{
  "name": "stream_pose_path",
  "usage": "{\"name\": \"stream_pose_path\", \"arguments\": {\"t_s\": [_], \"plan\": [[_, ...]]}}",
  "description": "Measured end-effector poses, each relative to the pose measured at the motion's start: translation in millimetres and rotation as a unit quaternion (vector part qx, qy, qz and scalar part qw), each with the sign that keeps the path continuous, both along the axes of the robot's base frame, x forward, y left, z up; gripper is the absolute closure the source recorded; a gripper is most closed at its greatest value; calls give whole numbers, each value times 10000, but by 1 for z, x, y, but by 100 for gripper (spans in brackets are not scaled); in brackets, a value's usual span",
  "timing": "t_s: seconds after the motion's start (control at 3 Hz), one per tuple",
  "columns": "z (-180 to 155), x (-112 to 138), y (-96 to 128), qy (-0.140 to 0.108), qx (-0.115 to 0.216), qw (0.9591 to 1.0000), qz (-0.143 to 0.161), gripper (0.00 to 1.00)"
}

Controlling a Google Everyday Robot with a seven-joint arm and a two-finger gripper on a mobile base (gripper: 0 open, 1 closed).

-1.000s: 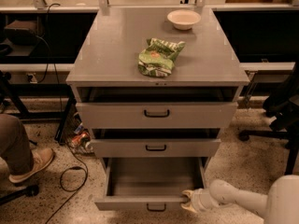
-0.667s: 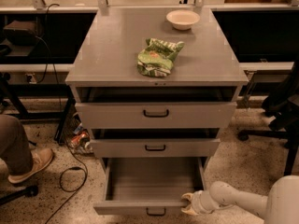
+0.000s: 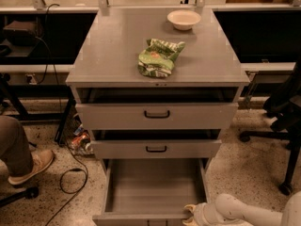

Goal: Open bottom drawer

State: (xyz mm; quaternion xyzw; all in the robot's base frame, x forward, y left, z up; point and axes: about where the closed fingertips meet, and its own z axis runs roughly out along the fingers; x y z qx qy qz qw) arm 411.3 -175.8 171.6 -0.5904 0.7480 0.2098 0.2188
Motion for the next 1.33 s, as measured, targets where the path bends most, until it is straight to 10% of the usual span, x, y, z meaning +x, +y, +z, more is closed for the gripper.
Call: {"name": "stream_pose_path", "arguments": {"t_s": [1.33], "plan": [[-3,-4,5,38,32,10000,23,13]]}}
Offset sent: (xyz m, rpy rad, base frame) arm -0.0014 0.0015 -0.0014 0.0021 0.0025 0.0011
